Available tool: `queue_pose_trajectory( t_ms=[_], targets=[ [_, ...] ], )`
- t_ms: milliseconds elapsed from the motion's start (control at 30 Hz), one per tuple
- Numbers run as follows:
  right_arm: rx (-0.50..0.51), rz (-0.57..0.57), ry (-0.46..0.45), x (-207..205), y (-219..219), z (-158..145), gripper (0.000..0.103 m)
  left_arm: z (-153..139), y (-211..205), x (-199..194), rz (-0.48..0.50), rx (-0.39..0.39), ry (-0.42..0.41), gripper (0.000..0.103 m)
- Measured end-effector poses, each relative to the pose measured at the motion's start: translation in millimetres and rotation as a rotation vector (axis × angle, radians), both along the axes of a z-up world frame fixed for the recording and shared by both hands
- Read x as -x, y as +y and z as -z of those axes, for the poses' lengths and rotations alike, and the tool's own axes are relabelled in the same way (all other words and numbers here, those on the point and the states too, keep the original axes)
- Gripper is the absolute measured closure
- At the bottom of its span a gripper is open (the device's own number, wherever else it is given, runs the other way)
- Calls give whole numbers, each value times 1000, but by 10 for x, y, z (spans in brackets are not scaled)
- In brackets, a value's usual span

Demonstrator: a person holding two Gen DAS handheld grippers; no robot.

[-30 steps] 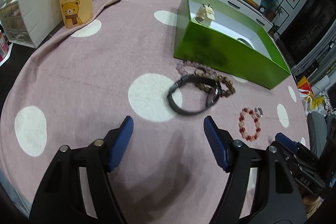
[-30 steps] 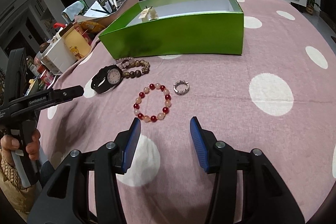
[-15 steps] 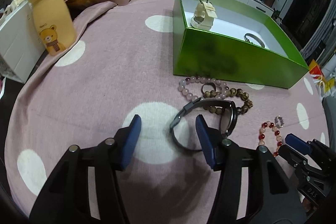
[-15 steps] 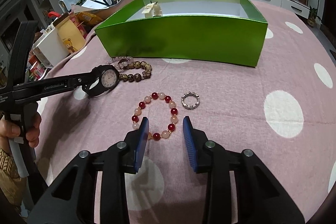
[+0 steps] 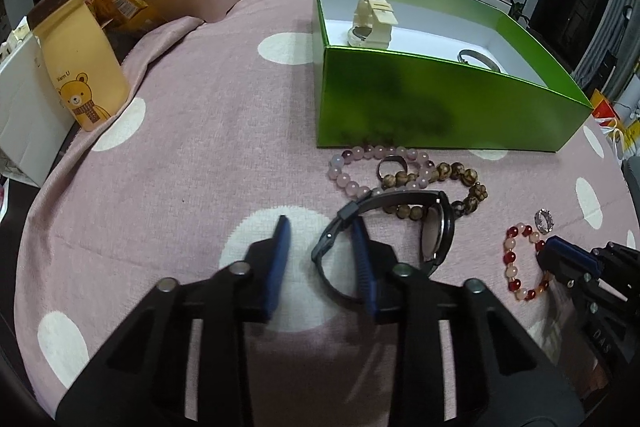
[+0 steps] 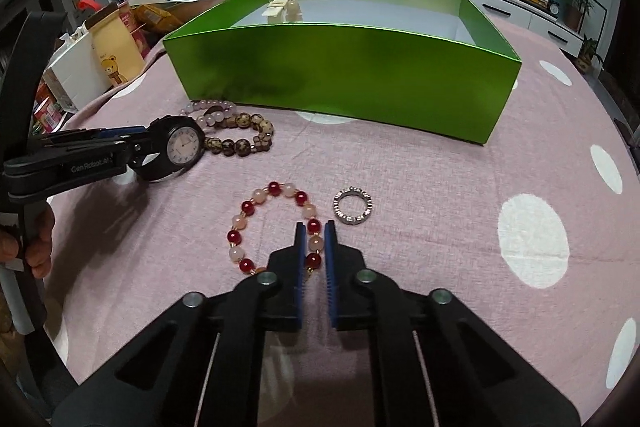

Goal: Organize jewelry
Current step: 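Close the right tool on the red-bead bracelet while the left tool grasps the black band watch, then carry the black watch and red-bead bracelet with both tools into the green box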

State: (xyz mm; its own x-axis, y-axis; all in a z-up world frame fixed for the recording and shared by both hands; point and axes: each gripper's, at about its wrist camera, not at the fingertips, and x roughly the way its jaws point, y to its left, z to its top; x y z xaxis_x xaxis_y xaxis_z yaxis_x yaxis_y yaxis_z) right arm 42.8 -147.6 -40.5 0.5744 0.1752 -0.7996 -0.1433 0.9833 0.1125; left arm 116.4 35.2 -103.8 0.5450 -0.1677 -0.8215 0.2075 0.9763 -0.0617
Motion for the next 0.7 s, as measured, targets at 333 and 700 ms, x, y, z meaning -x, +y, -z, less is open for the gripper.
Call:
queue_pose_trajectory(
  t_ms=[333,700],
  targets=[
    [-11,-34,-69,123,58,-195,96,-134,92,149,-13,62,-14,94],
    [-32,-42,-188,313,-28,-633,96,-475,189,429,-18,140,-70,94]
  ],
)
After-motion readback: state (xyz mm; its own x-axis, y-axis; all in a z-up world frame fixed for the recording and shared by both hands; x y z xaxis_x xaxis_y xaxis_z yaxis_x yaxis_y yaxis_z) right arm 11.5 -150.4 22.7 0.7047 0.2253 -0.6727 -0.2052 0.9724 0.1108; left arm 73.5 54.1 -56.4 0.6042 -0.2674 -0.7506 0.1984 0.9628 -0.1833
